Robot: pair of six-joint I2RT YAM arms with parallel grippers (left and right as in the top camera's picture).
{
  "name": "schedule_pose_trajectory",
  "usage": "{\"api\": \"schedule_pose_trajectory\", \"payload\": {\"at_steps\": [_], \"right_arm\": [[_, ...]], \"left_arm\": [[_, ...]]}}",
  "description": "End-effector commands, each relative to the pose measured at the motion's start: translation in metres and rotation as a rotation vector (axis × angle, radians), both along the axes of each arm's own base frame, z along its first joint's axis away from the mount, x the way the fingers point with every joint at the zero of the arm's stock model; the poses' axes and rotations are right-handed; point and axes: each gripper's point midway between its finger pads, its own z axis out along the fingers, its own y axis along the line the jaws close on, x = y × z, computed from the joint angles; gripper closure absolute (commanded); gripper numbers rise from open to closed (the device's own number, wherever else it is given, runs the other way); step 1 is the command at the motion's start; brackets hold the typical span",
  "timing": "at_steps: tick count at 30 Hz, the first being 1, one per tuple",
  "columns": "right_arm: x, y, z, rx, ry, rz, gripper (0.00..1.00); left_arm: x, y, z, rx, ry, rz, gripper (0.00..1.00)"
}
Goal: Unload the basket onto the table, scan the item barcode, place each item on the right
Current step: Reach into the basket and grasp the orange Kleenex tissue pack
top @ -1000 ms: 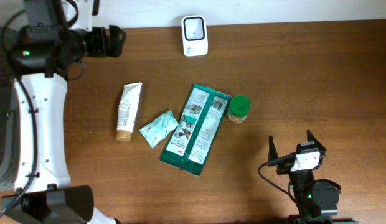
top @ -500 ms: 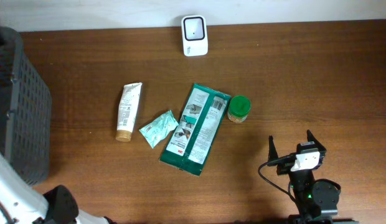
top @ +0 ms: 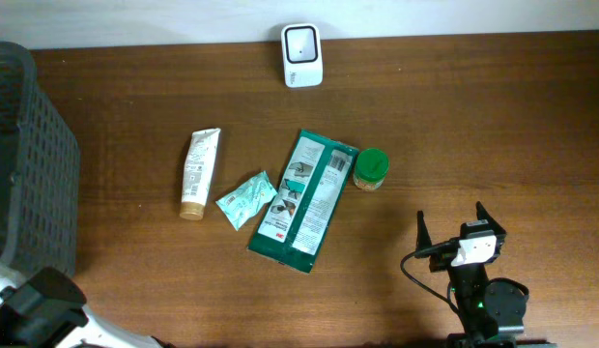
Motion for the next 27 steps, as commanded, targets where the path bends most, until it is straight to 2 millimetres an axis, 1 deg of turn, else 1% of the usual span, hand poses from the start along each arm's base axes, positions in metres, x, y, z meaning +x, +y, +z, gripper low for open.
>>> {"api": "schedule_pose_trajectory", "payload": {"at_steps": [1, 2, 3, 5, 6, 7, 8, 11, 14, 15, 17, 20, 22, 23, 24, 27], "right_arm": [[0.000, 0.001, -0.003, 0.000, 0.003, 0.004, 0.02], [0.000, 0.001, -0.003, 0.000, 0.003, 0.004, 0.02], [0.000, 0.001, -0.003, 0.000, 0.003, 0.004, 0.02], [0.000, 0.001, -0.003, 0.000, 0.003, 0.005, 0.02], [0.000, 0.001, -0.003, 0.000, 0.003, 0.004, 0.02], [0.000, 0.001, -0.003, 0.000, 0.003, 0.005, 0.02], [0.000, 0.001, -0.003, 0.000, 0.003, 0.004, 0.02], [0.000, 0.001, -0.003, 0.000, 0.003, 0.005, 0.02], [0.000, 0.001, -0.003, 0.000, 0.003, 0.005, 0.02], [0.000, 0.001, -0.003, 0.000, 0.003, 0.005, 0.02], [0.000, 0.001, -0.003, 0.000, 0.003, 0.005, 0.02], [0.000, 0.001, -0.003, 0.000, 0.003, 0.004, 0.02], [0.000, 0.001, -0.003, 0.000, 0.003, 0.005, 0.02], [0.000, 0.001, -0.003, 0.000, 0.003, 0.005, 0.02], [0.000, 0.001, -0.003, 0.000, 0.003, 0.004, 0.02], [0.000, 0.001, -0.003, 0.000, 0.003, 0.005, 0.02]], "left_arm": [[-0.015, 0.019, -0.046, -0.044, 0.111, 0.101, 0.20], [-0.016, 0.023, -0.060, -0.056, 0.132, 0.108, 0.21], [-0.018, 0.029, -0.079, -0.071, 0.153, 0.119, 0.20], [-0.020, 0.034, -0.101, -0.088, 0.170, 0.131, 0.21], [-0.022, 0.038, -0.119, -0.096, 0.184, 0.140, 0.22], [-0.024, 0.041, -0.132, -0.095, 0.200, 0.148, 0.22], [-0.027, 0.045, -0.151, -0.086, 0.228, 0.155, 0.23], [-0.033, 0.048, -0.177, -0.070, 0.269, 0.167, 0.23], [-0.047, 0.057, -0.212, -0.067, 0.316, 0.201, 0.23], [-0.050, 0.061, -0.220, -0.071, 0.318, 0.211, 0.23], [-0.052, 0.065, -0.230, -0.074, 0.319, 0.221, 0.24], [-0.049, 0.068, -0.248, -0.089, 0.330, 0.219, 0.25], [-0.046, 0.072, -0.261, -0.094, 0.351, 0.183, 0.25], [-0.046, 0.072, -0.268, -0.104, 0.364, 0.177, 0.26], [-0.047, 0.071, -0.275, -0.116, 0.376, 0.176, 0.28], [-0.051, 0.070, -0.290, -0.138, 0.401, 0.178, 0.29]]}}
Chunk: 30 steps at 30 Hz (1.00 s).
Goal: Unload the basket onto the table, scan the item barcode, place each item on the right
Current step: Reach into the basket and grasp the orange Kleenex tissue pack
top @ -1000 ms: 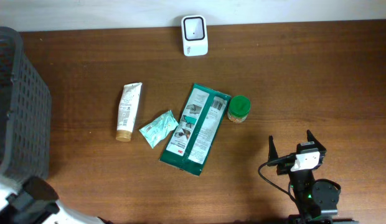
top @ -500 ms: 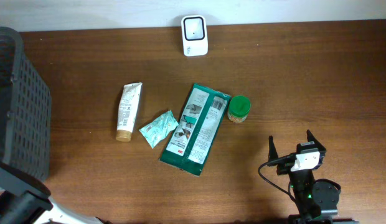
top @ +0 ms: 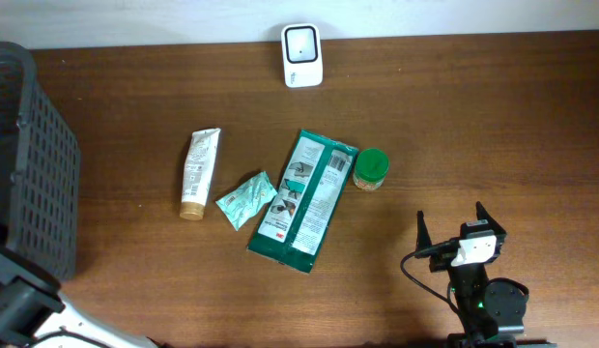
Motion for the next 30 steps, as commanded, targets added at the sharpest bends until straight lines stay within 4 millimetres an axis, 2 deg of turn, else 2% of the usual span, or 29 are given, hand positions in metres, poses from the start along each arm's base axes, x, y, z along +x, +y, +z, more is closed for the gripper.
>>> {"api": "schedule_pose_trajectory", "payload": {"at_steps": [1, 3, 5, 6, 7, 8, 9, 10, 12, 14, 17, 20, 22, 24, 25, 26, 28, 30], "right_arm": [[0.000, 0.001, -0.003, 0.000, 0.003, 0.005, 0.02], [0.000, 0.001, -0.003, 0.000, 0.003, 0.004, 0.02], [0.000, 0.001, -0.003, 0.000, 0.003, 0.005, 0.02], [0.000, 0.001, -0.003, 0.000, 0.003, 0.004, 0.02], [0.000, 0.001, -0.003, 0.000, 0.003, 0.005, 0.02], [0.000, 0.001, -0.003, 0.000, 0.003, 0.004, 0.02], [0.000, 0.001, -0.003, 0.000, 0.003, 0.004, 0.02], [0.000, 0.001, -0.003, 0.000, 0.003, 0.005, 0.02], [0.000, 0.001, -0.003, 0.000, 0.003, 0.005, 0.02], [0.000, 0.001, -0.003, 0.000, 0.003, 0.005, 0.02], [0.000, 0.001, -0.003, 0.000, 0.003, 0.004, 0.02], [0.000, 0.001, -0.003, 0.000, 0.003, 0.005, 0.02], [0.000, 0.001, -0.003, 0.000, 0.003, 0.005, 0.02], [0.000, 0.001, -0.003, 0.000, 0.003, 0.004, 0.02], [0.000, 0.001, -0.003, 0.000, 0.003, 0.005, 0.02], [0.000, 0.001, -0.003, 0.000, 0.003, 0.004, 0.02], [0.000, 0.001, -0.003, 0.000, 0.003, 0.004, 0.02], [0.000, 0.001, -0.003, 0.000, 0.003, 0.005, 0.02]], "left_arm": [[-0.011, -0.003, -0.026, -0.048, 0.054, -0.001, 0.30], [-0.014, -0.005, -0.036, -0.073, 0.073, 0.001, 0.30], [-0.015, -0.006, -0.037, -0.078, 0.077, 0.001, 0.39], [-0.014, -0.006, -0.037, -0.077, 0.077, 0.001, 0.49], [-0.015, -0.006, -0.037, -0.077, 0.077, 0.001, 0.66], [-0.015, -0.006, -0.037, -0.078, 0.077, 0.000, 0.72], [-0.015, -0.006, -0.037, -0.078, 0.078, 0.001, 0.74], [-0.015, -0.007, -0.037, -0.080, 0.080, 0.001, 0.85], [-0.016, -0.008, -0.036, -0.086, 0.084, 0.001, 0.93], [-0.015, -0.009, -0.031, -0.093, 0.088, -0.001, 0.96], [-0.007, -0.002, -0.011, -0.084, 0.067, -0.003, 1.00], [0.026, 0.010, 0.035, -0.056, -0.055, -0.029, 1.00], [0.056, 0.014, 0.082, -0.001, -0.140, -0.070, 1.00], [0.085, 0.009, 0.129, 0.048, -0.239, -0.124, 1.00], [0.107, 0.001, 0.163, 0.080, -0.319, -0.170, 1.00], [0.118, -0.005, 0.181, 0.097, -0.364, -0.197, 1.00], [0.152, -0.037, 0.255, 0.177, -0.534, -0.308, 1.00], [0.169, -0.070, 0.312, 0.247, -0.668, -0.401, 1.00]]}}
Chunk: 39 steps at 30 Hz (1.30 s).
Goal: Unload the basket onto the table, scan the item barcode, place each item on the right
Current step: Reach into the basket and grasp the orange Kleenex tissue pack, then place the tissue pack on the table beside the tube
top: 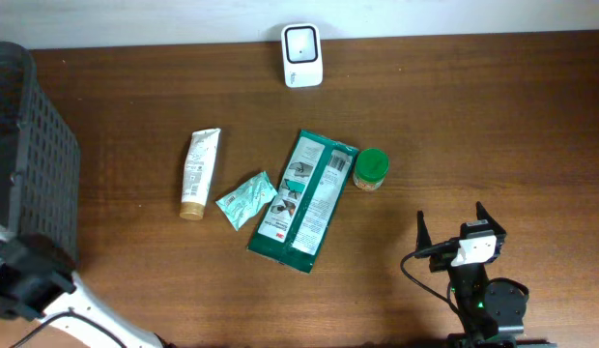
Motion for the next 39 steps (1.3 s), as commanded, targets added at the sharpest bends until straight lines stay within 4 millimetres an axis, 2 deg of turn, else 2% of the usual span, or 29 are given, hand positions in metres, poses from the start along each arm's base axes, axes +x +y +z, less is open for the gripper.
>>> {"api": "schedule_pose_trajectory", "payload": {"at_steps": [1, 2, 3, 4, 5, 6, 7, 9, 13, 15, 17, 18, 20, 23, 24, 25, 28, 30, 31, 35, 38, 39], "right_arm": [[0.000, 0.001, -0.003, 0.000, 0.003, 0.005, 0.02], [0.000, 0.001, -0.003, 0.000, 0.003, 0.004, 0.02], [0.000, 0.001, -0.003, 0.000, 0.003, 0.005, 0.02], [0.000, 0.001, -0.003, 0.000, 0.003, 0.004, 0.02], [0.000, 0.001, -0.003, 0.000, 0.003, 0.005, 0.02], [0.000, 0.001, -0.003, 0.000, 0.003, 0.005, 0.02], [0.000, 0.001, -0.003, 0.000, 0.003, 0.004, 0.02], [0.000, 0.001, -0.003, 0.000, 0.003, 0.005, 0.02], [0.000, 0.001, -0.003, 0.000, 0.003, 0.004, 0.02], [0.000, 0.001, -0.003, 0.000, 0.003, 0.004, 0.02], [0.000, 0.001, -0.003, 0.000, 0.003, 0.005, 0.02], [0.000, 0.001, -0.003, 0.000, 0.003, 0.004, 0.02], [0.000, 0.001, -0.003, 0.000, 0.003, 0.005, 0.02], [0.000, 0.001, -0.003, 0.000, 0.003, 0.004, 0.02], [0.000, 0.001, -0.003, 0.000, 0.003, 0.004, 0.02], [0.000, 0.001, -0.003, 0.000, 0.003, 0.005, 0.02], [0.000, 0.001, -0.003, 0.000, 0.003, 0.005, 0.02], [0.000, 0.001, -0.003, 0.000, 0.003, 0.005, 0.02], [0.000, 0.001, -0.003, 0.000, 0.003, 0.005, 0.02], [0.000, 0.001, -0.003, 0.000, 0.003, 0.005, 0.02], [0.000, 0.001, -0.003, 0.000, 0.003, 0.004, 0.02], [0.000, 0.001, -0.003, 0.000, 0.003, 0.004, 0.02]], "left_arm": [[0.033, -0.069, 0.117, 0.124, -0.309, -0.186, 1.00], [0.035, -0.090, 0.143, 0.153, -0.372, -0.234, 1.00], [0.035, -0.122, 0.172, 0.184, -0.441, -0.306, 1.00], [0.034, -0.149, 0.192, 0.205, -0.483, -0.361, 1.00], [0.032, -0.171, 0.203, 0.218, -0.500, -0.414, 1.00], [0.031, -0.188, 0.209, 0.220, -0.508, -0.453, 1.00], [0.030, -0.213, 0.211, 0.205, -0.510, -0.510, 1.00], [0.031, -0.251, 0.198, 0.147, -0.463, -0.596, 1.00], [0.034, -0.298, 0.166, 0.057, -0.347, -0.714, 1.00], [0.044, -0.337, 0.151, 0.004, -0.300, -0.894, 1.00], [0.050, -0.371, 0.129, -0.073, -0.240, -1.004, 1.00], [0.053, -0.395, 0.105, -0.123, -0.160, -1.077, 1.00], [0.054, -0.419, 0.076, -0.175, -0.064, -1.125, 1.00], [0.053, -0.463, 0.017, -0.253, 0.113, -1.210, 1.00], [0.053, -0.473, 0.003, -0.265, 0.148, -1.228, 1.00], [0.050, -0.489, -0.024, -0.283, 0.214, -1.257, 1.00], [0.047, -0.517, -0.092, -0.310, 0.325, -1.303, 1.00], [0.046, -0.523, -0.133, -0.320, 0.359, -1.302, 1.00], [0.045, -0.520, -0.152, -0.314, 0.379, -1.287, 1.00], [0.052, -0.488, -0.205, -0.154, 0.421, -1.167, 1.00], [0.060, -0.486, -0.226, -0.123, 0.380, -1.161, 0.99], [0.060, -0.486, -0.229, -0.122, 0.375, -1.162, 0.94]]}}
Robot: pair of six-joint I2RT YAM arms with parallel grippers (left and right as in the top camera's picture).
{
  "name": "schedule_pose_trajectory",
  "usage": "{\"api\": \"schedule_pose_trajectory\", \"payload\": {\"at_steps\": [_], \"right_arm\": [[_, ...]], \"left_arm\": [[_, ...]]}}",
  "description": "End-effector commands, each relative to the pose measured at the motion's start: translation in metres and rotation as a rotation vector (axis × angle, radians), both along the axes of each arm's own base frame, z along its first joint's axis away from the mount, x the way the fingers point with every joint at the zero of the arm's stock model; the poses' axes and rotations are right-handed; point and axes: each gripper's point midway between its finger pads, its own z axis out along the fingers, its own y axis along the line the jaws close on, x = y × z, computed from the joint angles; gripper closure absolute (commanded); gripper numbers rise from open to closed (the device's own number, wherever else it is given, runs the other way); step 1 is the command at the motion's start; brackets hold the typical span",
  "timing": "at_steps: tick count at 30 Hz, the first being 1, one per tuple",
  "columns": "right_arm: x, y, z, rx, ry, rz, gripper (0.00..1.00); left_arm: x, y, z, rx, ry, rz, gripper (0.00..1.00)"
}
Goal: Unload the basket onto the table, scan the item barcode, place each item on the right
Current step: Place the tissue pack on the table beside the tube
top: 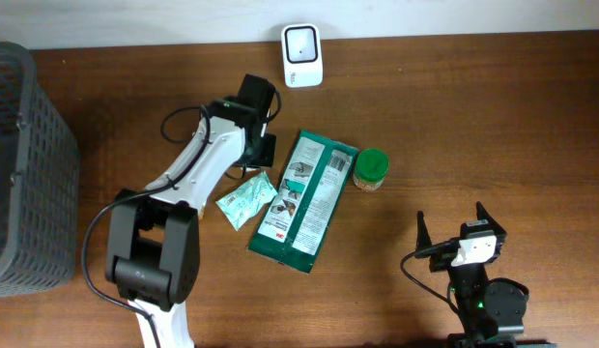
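Observation:
The white barcode scanner [301, 55] stands at the table's far edge. A large green packet [304, 200] lies in the middle, with a small teal sachet [246, 199] at its left and a green-lidded jar [370, 168] at its right. My left arm reaches across from the front left. Its gripper [265, 151] hangs just above the sachet, by the packet's upper left edge, and its jaws are too dark to read. My right gripper [452, 224] rests open at the front right, holding nothing.
A dark mesh basket [29, 164] fills the left edge of the table. The left arm's base [150, 271] stands at the front left, its white link slanting over the area left of the sachet.
My left arm, then only at the bottom left corner, now stretches over the table to the packet's upper left. The white tube left of the sachet no longer shows under the arm. The right arm is unchanged.
At all three earlier moments the tube, sachet, packet and jar lay untouched, and only a part of the left arm shifted about at the bottom left corner. Now that arm is over the items, covering the tube's place. The right gripper has stayed open throughout.

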Motion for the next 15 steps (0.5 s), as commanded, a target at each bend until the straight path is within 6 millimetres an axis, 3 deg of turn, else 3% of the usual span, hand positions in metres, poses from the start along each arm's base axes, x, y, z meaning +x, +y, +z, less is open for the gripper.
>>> {"api": "schedule_pose_trajectory", "payload": {"at_steps": [1, 5, 6, 8, 10, 12, 15], "right_arm": [[0.000, 0.001, -0.003, 0.000, 0.003, 0.005, 0.02], [0.000, 0.001, -0.003, 0.000, 0.003, 0.004, 0.02], [0.000, 0.001, -0.003, 0.000, 0.003, 0.005, 0.02], [0.000, 0.001, -0.003, 0.000, 0.003, 0.004, 0.02], [0.000, 0.001, -0.003, 0.000, 0.003, 0.005, 0.02], [0.000, 0.001, -0.003, 0.000, 0.003, 0.004, 0.02], [0.000, 0.001, -0.003, 0.000, 0.003, 0.005, 0.02]], "left_arm": [[-0.002, 0.012, -0.009, 0.040, -0.010, 0.030, 0.92], [-0.016, 0.017, -0.020, 0.057, 0.037, 0.029, 0.84], [-0.018, 0.018, -0.023, 0.061, 0.045, 0.029, 0.78], [-0.020, 0.018, -0.023, 0.064, 0.051, 0.029, 0.43], [-0.016, 0.018, -0.022, 0.061, 0.035, 0.030, 0.27], [-0.009, 0.015, -0.013, 0.052, 0.012, 0.030, 0.24], [0.008, 0.009, 0.033, 0.022, -0.068, 0.032, 0.20]]}}
